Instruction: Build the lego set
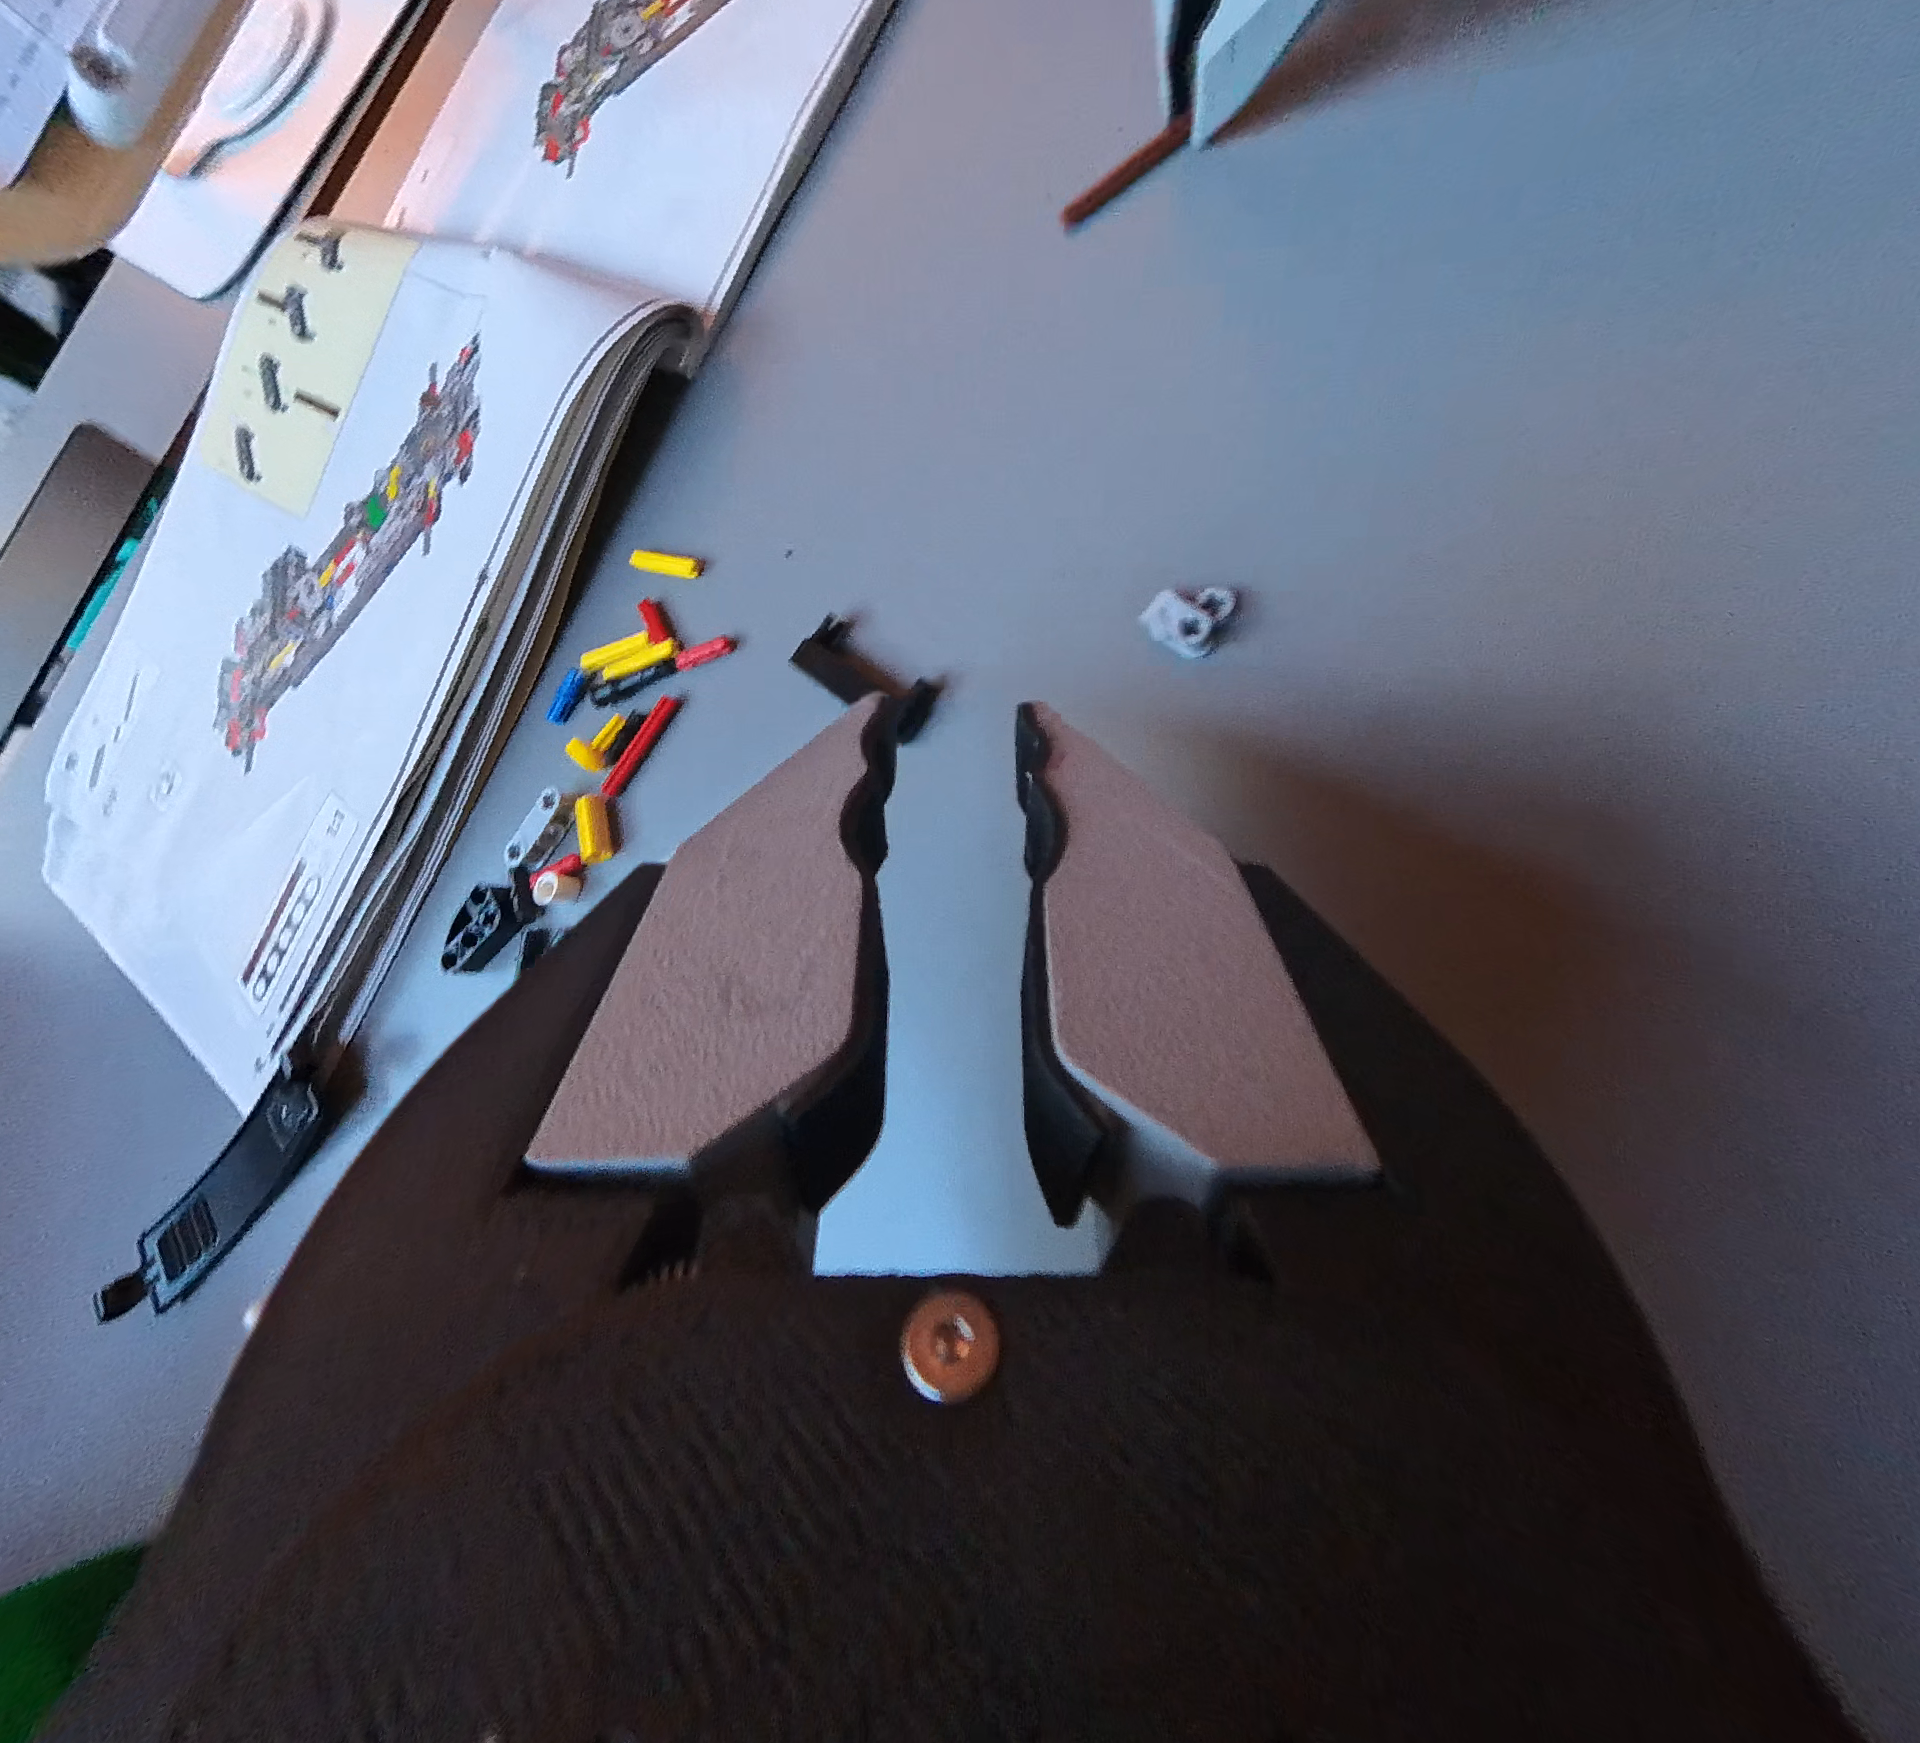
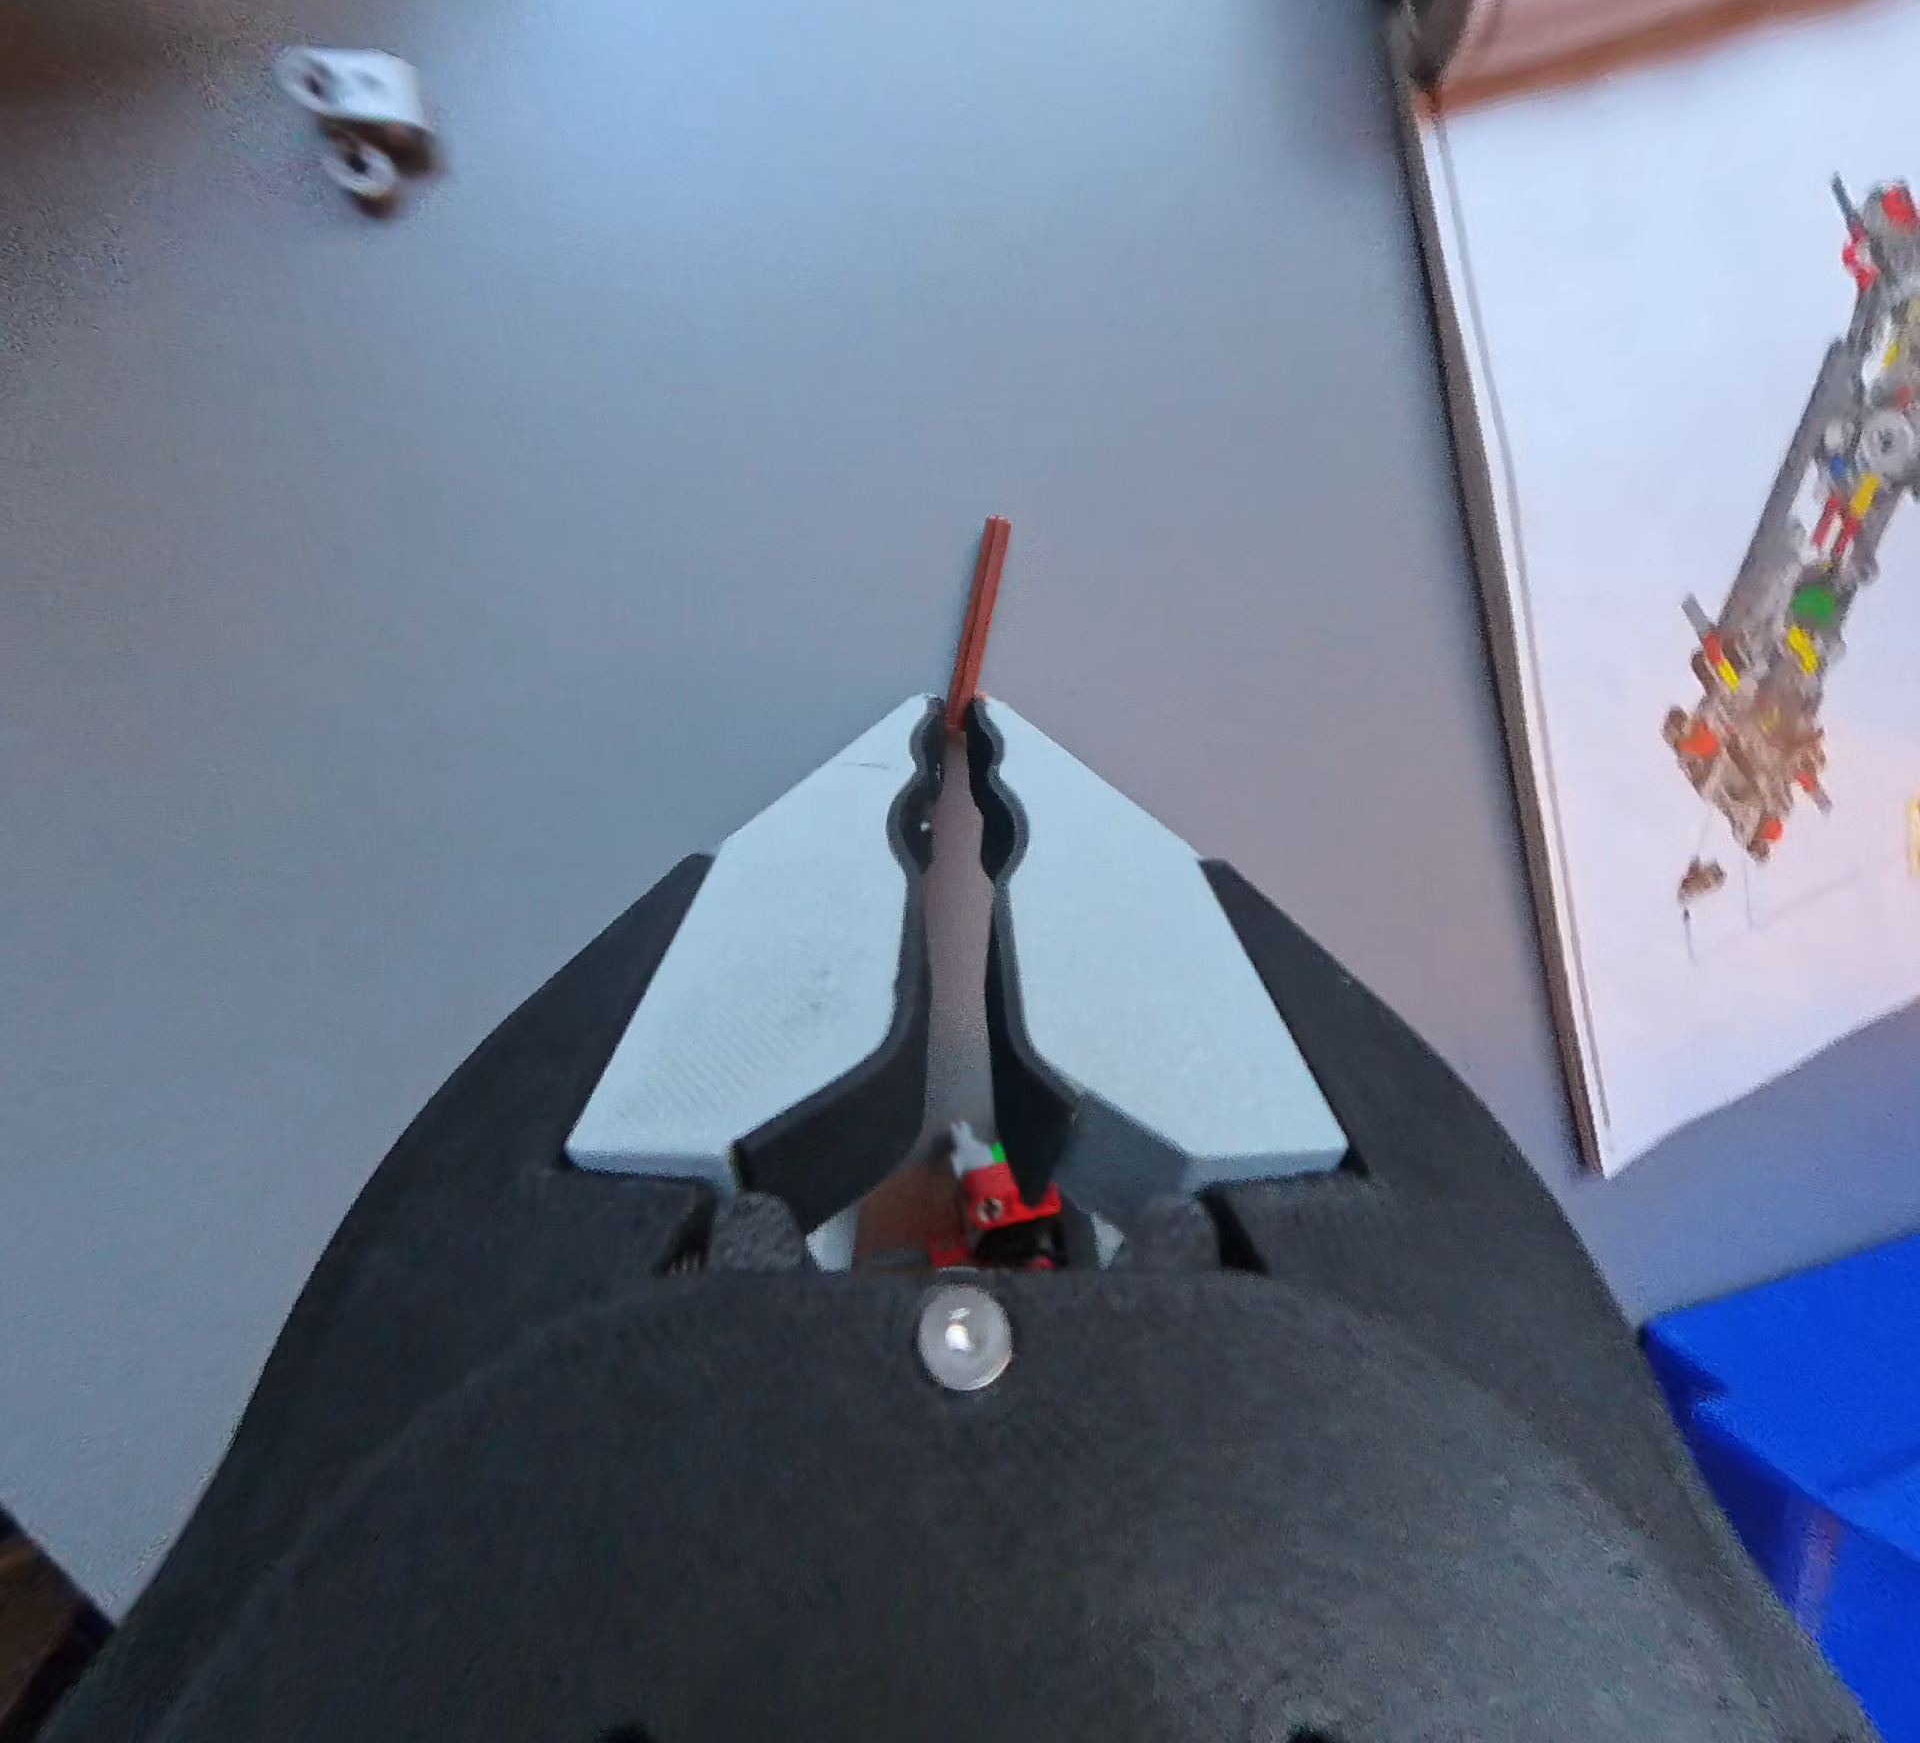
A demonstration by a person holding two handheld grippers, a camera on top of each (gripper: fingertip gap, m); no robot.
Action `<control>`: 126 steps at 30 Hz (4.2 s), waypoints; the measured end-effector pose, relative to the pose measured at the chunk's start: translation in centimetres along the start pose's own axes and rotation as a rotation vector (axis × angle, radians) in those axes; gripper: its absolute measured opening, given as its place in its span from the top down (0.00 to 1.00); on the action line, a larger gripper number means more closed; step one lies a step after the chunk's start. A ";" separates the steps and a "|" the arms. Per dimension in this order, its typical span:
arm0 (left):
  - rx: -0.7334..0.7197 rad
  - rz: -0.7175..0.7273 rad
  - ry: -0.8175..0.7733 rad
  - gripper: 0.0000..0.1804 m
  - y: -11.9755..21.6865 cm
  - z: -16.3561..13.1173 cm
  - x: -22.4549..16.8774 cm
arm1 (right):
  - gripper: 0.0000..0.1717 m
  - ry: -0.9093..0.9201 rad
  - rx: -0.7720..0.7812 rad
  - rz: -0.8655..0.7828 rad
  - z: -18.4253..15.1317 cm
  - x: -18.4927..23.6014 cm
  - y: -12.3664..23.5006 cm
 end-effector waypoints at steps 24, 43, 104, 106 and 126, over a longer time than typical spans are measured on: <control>-0.191 -0.310 -0.269 0.99 -2.4 4.9 -3.2 | 0.99 0.249 -0.358 0.193 3.0 4.3 1.5; -0.207 -0.307 -0.331 0.99 -2.0 3.9 -2.3 | 0.99 0.280 -0.383 0.176 3.6 4.6 0.0; 0.034 -0.437 0.090 0.78 -6.2 -0.8 3.1 | 0.98 0.099 -0.317 0.419 7.3 -0.7 -3.7; 0.012 -0.440 0.069 0.79 -6.0 -0.9 3.1 | 0.98 0.091 -0.312 0.424 7.4 -0.7 -3.7; -0.069 -0.452 -0.001 0.79 -5.6 -0.7 2.6 | 0.99 0.131 -0.253 0.393 8.1 0.3 -3.8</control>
Point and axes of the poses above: each gripper's, where its closed fingertips meet, y back along the fingers, z out of its top, x = y × z across the jaws, the point moved 7 cm from there along y, back along the fingers, and after that the axes turned 15 degrees about z, right-handed, at the moved point
